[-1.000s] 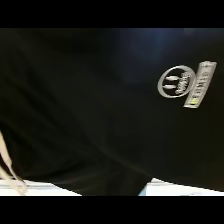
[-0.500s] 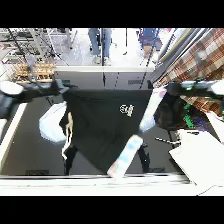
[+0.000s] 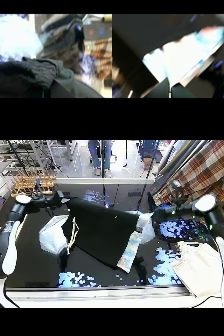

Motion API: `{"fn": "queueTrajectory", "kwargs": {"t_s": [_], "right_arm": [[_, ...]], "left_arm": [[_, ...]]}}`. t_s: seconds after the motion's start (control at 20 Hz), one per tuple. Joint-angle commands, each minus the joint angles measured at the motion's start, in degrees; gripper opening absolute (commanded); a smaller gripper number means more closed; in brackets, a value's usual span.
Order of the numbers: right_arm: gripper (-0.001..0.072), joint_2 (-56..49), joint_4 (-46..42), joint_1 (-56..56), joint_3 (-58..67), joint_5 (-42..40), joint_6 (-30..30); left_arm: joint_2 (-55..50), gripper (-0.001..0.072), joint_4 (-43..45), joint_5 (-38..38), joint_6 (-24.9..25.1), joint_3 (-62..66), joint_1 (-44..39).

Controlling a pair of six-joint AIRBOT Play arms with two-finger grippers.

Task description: Fold the clothes and pants, and hang the long-sleeved shirts on hangers.

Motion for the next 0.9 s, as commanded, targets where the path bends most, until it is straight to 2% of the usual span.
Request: {"fn": "queueTrajectory", "kwargs": {"t_s": [0.0,0.1,0.2,0.3,0.35,0.4,0.45,0.5,0.65,0.7,0.85], "right_arm": [[0.0021,8.37,3.15,5.90,-15.08,9.16,0.57],[0.0021,11.32,5.99,12.44,-29.24,3.63,2.25],[0.0021,11.17,10.32,18.99,-40.37,-2.56,3.26],[0.0026,10.73,13.27,23.63,-46.05,-9.62,3.28],[0.0124,10.75,14.62,24.15,-46.23,-11.28,2.40],[0.0324,11.10,14.56,23.34,-45.13,-10.49,1.20],[0.0479,12.20,13.27,20.85,-43.74,-8.50,1.25],[0.0501,13.75,11.52,17.03,-42.99,-7.41,2.25],[0.0546,18.25,9.77,0.09,-44.76,-7.13,5.77],[0.0582,17.81,10.08,-4.52,-45.94,-7.43,5.77],[0.0602,11.02,14.45,-9.75,-48.00,-8.92,1.27]], "left_arm": [[-1.79,0.0008,9.49,-18.91,1.70,1.79,4.00],[-3.74,0.0009,19.02,-27.65,2.23,1.77,4.07],[-6.69,0.0009,23.65,-34.53,2.21,1.77,3.74],[-9.09,0.0009,25.09,-35.56,1.75,1.75,3.74],[-9.55,0.0014,25.18,-35.21,1.79,1.77,3.74],[-9.51,0.0172,25.11,-34.71,1.77,1.84,3.74],[-9.33,0.0353,25.09,-34.75,1.75,2.38,3.93],[-8.85,0.0437,24.61,-34.77,1.07,3.50,4.44],[-6.56,0.0432,22.53,-34.77,-3.04,9.73,6.75],[-5.31,0.0425,21.49,-34.47,-3.30,11.76,7.32],[0.42,0.0416,17.27,-30.40,-1.79,12.46,7.26]]}}
